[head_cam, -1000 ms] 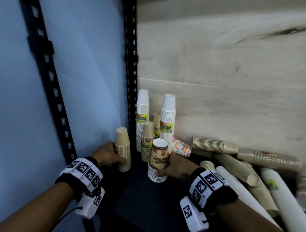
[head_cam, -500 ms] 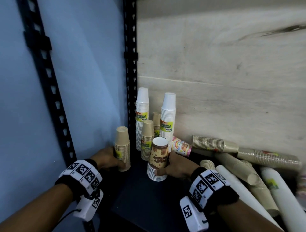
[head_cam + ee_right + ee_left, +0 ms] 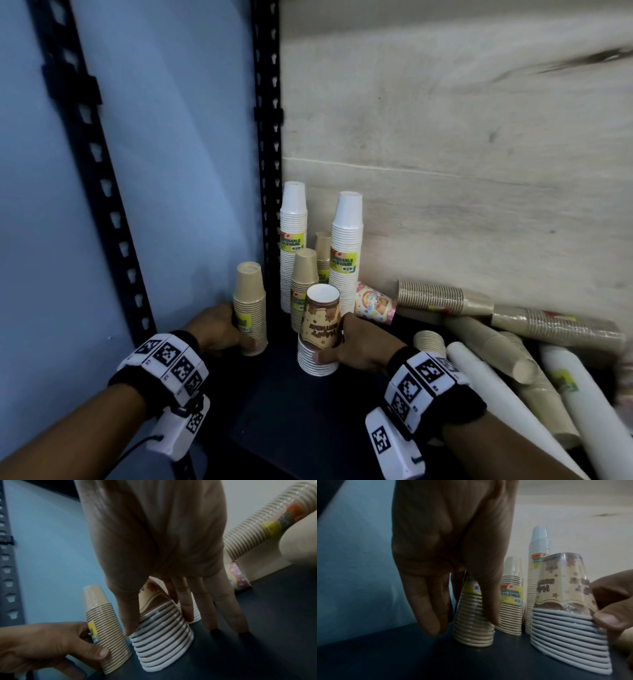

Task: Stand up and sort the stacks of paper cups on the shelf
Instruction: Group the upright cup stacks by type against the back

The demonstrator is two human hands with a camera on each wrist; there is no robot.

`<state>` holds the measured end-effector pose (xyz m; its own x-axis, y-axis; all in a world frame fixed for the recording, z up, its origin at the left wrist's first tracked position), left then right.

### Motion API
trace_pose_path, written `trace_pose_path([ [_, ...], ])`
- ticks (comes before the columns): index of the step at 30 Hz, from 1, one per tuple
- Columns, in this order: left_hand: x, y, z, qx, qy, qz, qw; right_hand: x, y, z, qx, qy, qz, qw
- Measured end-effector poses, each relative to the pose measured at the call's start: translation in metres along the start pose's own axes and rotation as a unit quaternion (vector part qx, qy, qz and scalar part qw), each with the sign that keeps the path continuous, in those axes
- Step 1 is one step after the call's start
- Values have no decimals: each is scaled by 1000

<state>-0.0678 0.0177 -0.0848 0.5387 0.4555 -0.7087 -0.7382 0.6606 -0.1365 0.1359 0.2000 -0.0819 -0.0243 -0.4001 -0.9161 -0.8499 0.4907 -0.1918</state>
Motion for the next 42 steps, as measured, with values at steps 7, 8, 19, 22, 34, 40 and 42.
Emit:
trace_pose_path([
  [7, -9, 0, -4, -8, 34, 33, 999, 0, 1, -26, 5, -14, 15, 1000],
  [8, -9, 0, -4, -9, 36, 35, 999, 0, 2, -29, 6, -14, 19, 1000],
  [19, -9, 1, -5, -7, 44, 58, 997, 9, 9, -57, 37, -12, 72, 997],
  [22, -8, 1, -4, -4, 48, 64, 997, 12, 8, -61, 42, -5, 80, 996],
  [34, -7, 5, -9, -30, 76, 37, 996, 6, 14, -57, 1, -45, 6, 999],
  [40, -12, -4, -6, -43, 102, 6, 994, 6, 10, -59, -9, -84, 7, 996],
  [42, -20, -14, 3, -50, 130, 2, 990, 3, 7, -56, -16, -103, -8, 995],
])
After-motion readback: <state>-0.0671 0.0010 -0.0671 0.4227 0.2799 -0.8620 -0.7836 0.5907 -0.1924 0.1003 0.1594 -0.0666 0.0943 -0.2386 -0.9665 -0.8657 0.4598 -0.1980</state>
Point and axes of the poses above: each hand's wrist, its own y-axis towards the middle knuckle, its own x-axis out of the palm, z = x × y, the point moved 3 cm from there along y, towards the middle knuckle, and after that the axes turned 14 degrees about -y, right-handed, at the moved point
